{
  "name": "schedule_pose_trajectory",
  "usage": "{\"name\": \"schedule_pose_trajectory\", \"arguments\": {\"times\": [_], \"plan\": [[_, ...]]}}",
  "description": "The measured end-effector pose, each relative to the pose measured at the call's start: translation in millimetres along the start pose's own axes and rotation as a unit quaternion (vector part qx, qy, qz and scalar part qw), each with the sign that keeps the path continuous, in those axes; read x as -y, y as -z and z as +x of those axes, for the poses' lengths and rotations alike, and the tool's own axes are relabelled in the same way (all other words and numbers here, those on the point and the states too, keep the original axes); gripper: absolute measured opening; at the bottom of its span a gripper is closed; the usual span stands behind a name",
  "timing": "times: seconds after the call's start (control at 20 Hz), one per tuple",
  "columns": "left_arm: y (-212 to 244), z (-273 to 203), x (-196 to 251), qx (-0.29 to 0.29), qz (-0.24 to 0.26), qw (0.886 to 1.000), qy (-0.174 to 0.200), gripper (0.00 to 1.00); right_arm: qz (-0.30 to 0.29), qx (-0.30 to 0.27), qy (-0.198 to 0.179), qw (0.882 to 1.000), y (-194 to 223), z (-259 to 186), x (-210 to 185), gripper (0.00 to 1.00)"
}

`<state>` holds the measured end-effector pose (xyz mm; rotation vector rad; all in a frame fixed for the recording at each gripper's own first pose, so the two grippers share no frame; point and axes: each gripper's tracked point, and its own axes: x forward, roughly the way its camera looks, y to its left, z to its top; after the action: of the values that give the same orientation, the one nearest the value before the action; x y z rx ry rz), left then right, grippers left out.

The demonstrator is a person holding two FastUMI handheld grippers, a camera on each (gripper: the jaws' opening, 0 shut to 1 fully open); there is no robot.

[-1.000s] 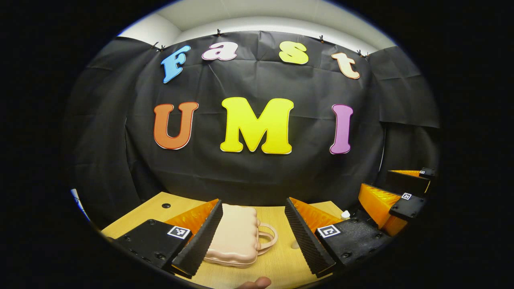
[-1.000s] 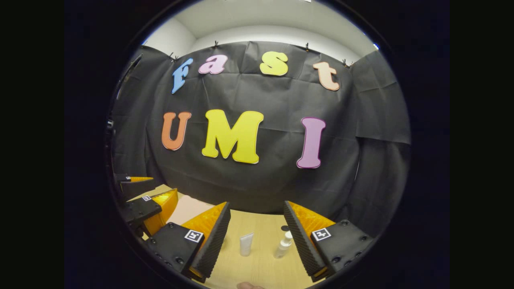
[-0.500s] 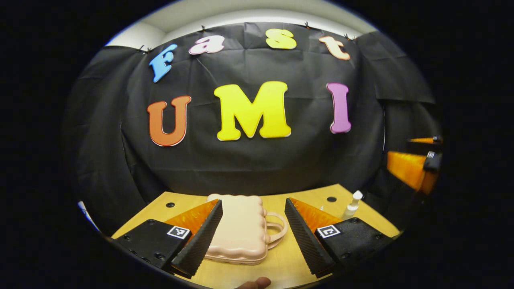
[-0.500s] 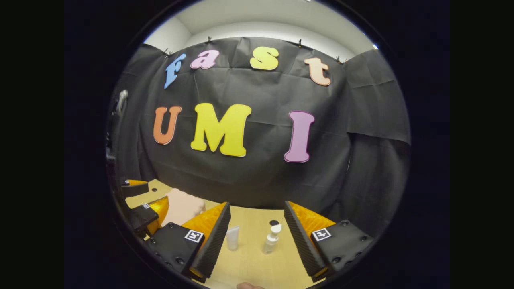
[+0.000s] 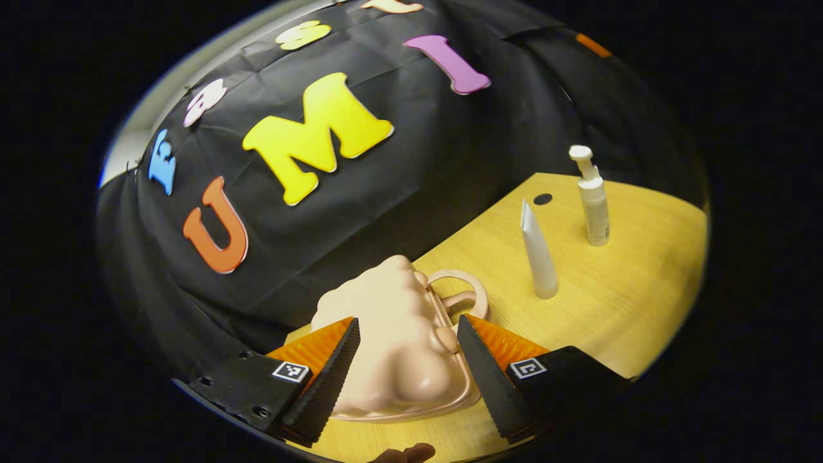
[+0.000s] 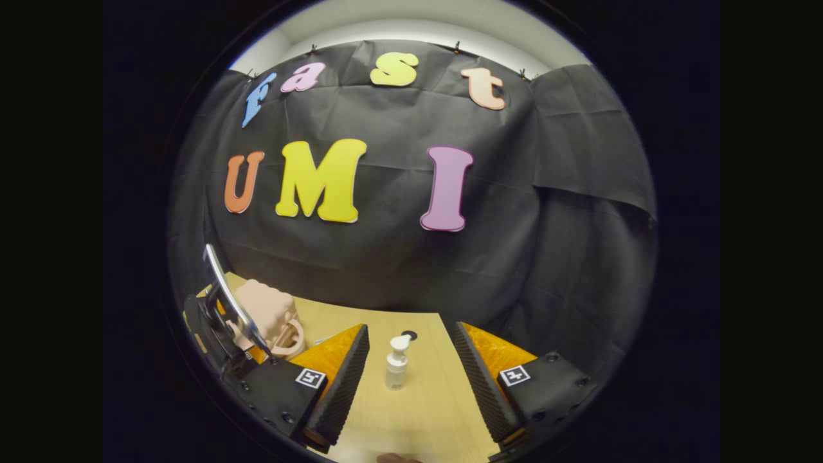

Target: First open the suitcase, pack the skin care products into it, and then close the suitcase.

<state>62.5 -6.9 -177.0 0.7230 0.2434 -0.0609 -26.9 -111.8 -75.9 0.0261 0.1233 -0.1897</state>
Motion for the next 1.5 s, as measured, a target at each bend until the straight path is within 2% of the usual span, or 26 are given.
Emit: {"name": "schedule_pose_trajectory", "arguments": {"times": [0.15, 0.2, 0.25, 0.3, 0.45, 0.5, 0.55, 0.6, 0.8, 0.85, 0.9, 1.1, 1.25, 1.35, 1.5], "plan": [[2.5, 10.5, 24.3, -0.001, 0.066, 0.998, 0.012, 0.97, 0.011, -0.019, 0.006, 1.0, 20.3, 15.8, 20.9, 0.79], [2.3, 15.6, 30.9, -0.009, 0.106, 0.994, 0.009, 0.97, 0.015, -0.027, 0.007, 0.999, 28.2, 23.0, 29.1, 0.8], [6.9, 20.9, 40.9, -0.019, 0.157, 0.987, -0.002, 0.97, 0.021, -0.032, 0.005, 0.999, 32.9, 29.4, 35.2, 0.8], [8.0, 25.5, 41.2, -0.024, 0.185, 0.982, -0.011, 0.97, 0.022, -0.034, 0.003, 0.999, 35.9, 33.2, 38.1, 0.8], [9.6, 58.1, 30.2, -0.045, 0.292, 0.954, -0.046, 0.95, 0.022, -0.023, -0.004, 0.999, 30.2, 46.8, 50.9, 0.8], [11.1, 63.2, 28.8, -0.051, 0.319, 0.945, -0.054, 0.92, 0.021, -0.022, -0.011, 0.999, 31.7, 49.6, 48.8, 0.8], [14.9, 67.8, 30.7, -0.058, 0.33, 0.941, -0.053, 0.87, 0.018, -0.023, -0.022, 0.999, 31.2, 51.7, 46.0, 0.79], [17.7, 66.7, 32.8, -0.067, 0.347, 0.934, -0.057, 0.71, 0.014, -0.023, -0.031, 0.999, 32.4, 54.0, 42.8, 0.8], [15.2, 68.2, 39.7, -0.062, 0.387, 0.918, -0.06, 0.58, 0.003, -0.02, -0.05, 0.999, 34.1, 52.5, 31.9, 0.8], [17.2, 69.2, 42.5, -0.061, 0.392, 0.916, -0.053, 0.55, -0.001, -0.019, -0.049, 0.999, 32.8, 50.6, 29.7, 0.8], [18.6, 70.3, 45.6, -0.059, 0.397, 0.915, -0.046, 0.43, -0.002, -0.018, -0.048, 0.999, 32.1, 48.6, 27.4, 0.79], [18.7, 70.0, 44.4, -0.039, 0.403, 0.914, -0.039, 0.15, -0.016, -0.013, -0.042, 0.999, 22.2, 28.4, 8.7, 0.78], [14.5, 66.0, 38.6, -0.03, 0.39, 0.92, -0.039, 0.09, -0.021, -0.012, -0.033, 0.999, 19.0, 16.2, -1.1, 0.79], [8.0, 61.2, 35.3, -0.021, 0.372, 0.928, -0.028, 0.05, -0.023, -0.012, -0.027, 0.999, 16.0, 9.0, -6.8, 0.79], [-8.1, 46.6, 8.8, -0.003, 0.341, 0.939, -0.036, 0.03, -0.024, 0.004, -0.017, 1.0, 1.9, -6.1, -22.9, 0.79]]}}
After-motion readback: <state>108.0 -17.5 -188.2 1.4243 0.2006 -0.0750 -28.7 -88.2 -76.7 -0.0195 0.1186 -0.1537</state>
